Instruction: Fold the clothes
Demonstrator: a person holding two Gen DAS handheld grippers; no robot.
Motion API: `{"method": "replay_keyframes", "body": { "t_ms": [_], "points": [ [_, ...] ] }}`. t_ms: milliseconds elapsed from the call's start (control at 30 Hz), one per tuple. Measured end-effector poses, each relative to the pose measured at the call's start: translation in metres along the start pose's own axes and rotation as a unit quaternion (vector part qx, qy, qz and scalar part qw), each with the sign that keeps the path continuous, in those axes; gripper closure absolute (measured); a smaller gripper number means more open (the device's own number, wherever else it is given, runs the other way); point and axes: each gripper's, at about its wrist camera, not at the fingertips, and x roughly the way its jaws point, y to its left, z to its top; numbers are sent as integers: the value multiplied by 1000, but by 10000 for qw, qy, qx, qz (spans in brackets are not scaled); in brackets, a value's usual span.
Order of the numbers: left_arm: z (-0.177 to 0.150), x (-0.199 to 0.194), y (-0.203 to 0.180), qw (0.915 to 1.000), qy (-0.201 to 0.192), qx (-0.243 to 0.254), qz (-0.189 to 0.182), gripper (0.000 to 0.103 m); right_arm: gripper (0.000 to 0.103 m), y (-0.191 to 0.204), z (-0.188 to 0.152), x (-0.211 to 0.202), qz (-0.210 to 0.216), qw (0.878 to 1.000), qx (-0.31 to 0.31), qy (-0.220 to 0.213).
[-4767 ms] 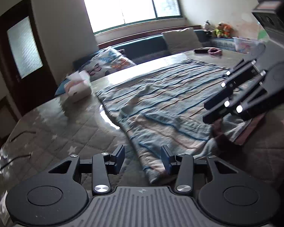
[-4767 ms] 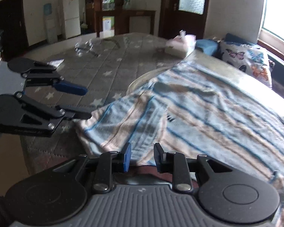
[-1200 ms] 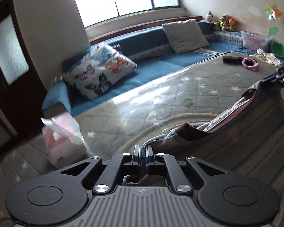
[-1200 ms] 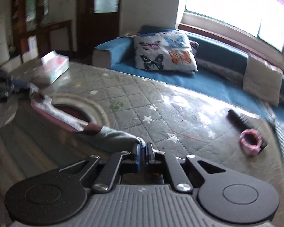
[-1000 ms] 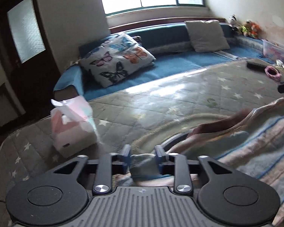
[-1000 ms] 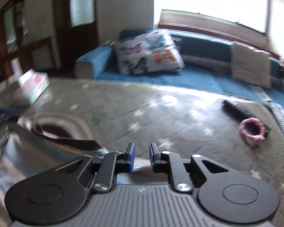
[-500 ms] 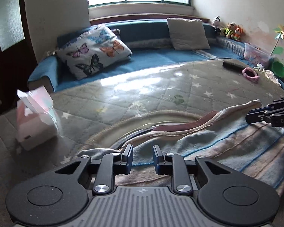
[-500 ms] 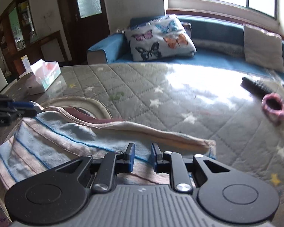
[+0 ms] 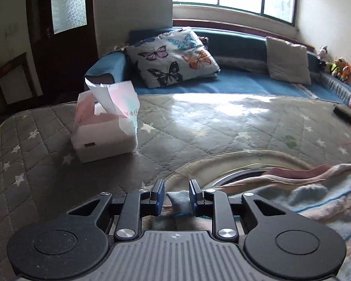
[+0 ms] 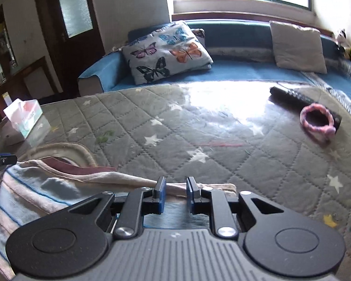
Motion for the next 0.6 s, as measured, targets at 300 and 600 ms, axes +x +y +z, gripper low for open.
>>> {"method": "replay_keyframes", "body": {
  "t_ms": [300, 600],
  "points": [
    [-45, -57, -16, 9993, 96, 222, -289, 72, 80, 40, -19, -30, 351, 9970, -691, 5],
    [-91, -97, -8, 9997, 136, 145, -109, 57, 66, 49, -60, -82, 243, 9936, -1101, -36]
  ]
}}
